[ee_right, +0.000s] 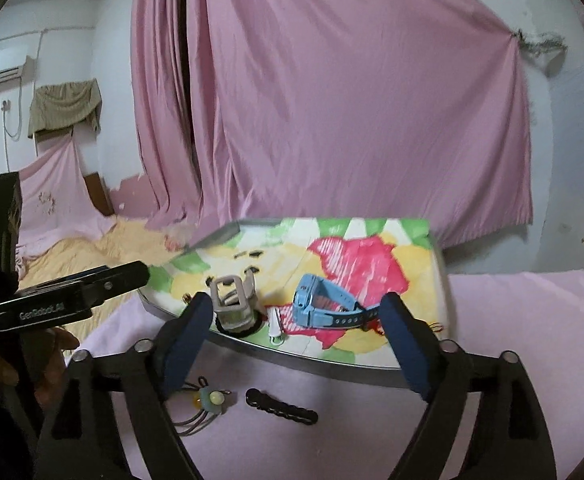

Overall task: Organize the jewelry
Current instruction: 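Withdraw both tools from the tray toward the hair tie and black clip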

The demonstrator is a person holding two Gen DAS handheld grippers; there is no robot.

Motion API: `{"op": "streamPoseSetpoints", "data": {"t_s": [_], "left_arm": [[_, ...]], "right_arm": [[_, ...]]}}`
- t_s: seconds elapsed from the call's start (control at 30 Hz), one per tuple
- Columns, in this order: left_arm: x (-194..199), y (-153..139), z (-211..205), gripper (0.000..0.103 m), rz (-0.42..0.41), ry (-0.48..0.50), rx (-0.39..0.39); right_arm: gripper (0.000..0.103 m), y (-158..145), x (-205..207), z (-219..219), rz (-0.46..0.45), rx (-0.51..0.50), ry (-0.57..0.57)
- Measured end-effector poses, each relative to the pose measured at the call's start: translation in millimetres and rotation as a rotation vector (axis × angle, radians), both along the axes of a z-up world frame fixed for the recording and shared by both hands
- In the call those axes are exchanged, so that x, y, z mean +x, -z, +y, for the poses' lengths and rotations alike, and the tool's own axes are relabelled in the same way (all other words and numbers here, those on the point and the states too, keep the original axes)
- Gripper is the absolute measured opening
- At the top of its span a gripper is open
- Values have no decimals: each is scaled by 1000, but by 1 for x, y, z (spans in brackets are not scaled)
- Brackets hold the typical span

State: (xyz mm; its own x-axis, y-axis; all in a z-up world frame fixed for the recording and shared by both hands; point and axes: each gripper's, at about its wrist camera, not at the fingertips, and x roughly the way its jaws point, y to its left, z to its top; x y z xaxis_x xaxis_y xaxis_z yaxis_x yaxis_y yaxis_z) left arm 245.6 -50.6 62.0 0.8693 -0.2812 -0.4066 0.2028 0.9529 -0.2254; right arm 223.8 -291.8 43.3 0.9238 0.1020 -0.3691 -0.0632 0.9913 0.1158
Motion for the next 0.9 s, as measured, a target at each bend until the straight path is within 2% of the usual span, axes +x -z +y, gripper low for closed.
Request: {"op": "streamPoseSetpoints", "data": {"t_s": [0.07,0.13,0.27,0.47,0.73,0.9], "left_arm": [[-15,-3,1,103,-46,-6,5],[-27,-5,1,103,-75,-7,18],[-52,-6,1,103,-132,-6,35],[-86,-2,0,103,-182,7,64],[-110,10,0,103,-179,17,108],[-112,14,1,103,-160,20,103]], "right_arm": [[86,-4,-12,0,-34,-9,9],[95,-6,-25,0,-64,-10,13],[96,-9,-54,1,-125,-11,23],[102,-5,-85,5,-159,-27,22],[102,6,-116,2,-158,-31,42],[102,11,-120,-1,-134,-38,51]]}}
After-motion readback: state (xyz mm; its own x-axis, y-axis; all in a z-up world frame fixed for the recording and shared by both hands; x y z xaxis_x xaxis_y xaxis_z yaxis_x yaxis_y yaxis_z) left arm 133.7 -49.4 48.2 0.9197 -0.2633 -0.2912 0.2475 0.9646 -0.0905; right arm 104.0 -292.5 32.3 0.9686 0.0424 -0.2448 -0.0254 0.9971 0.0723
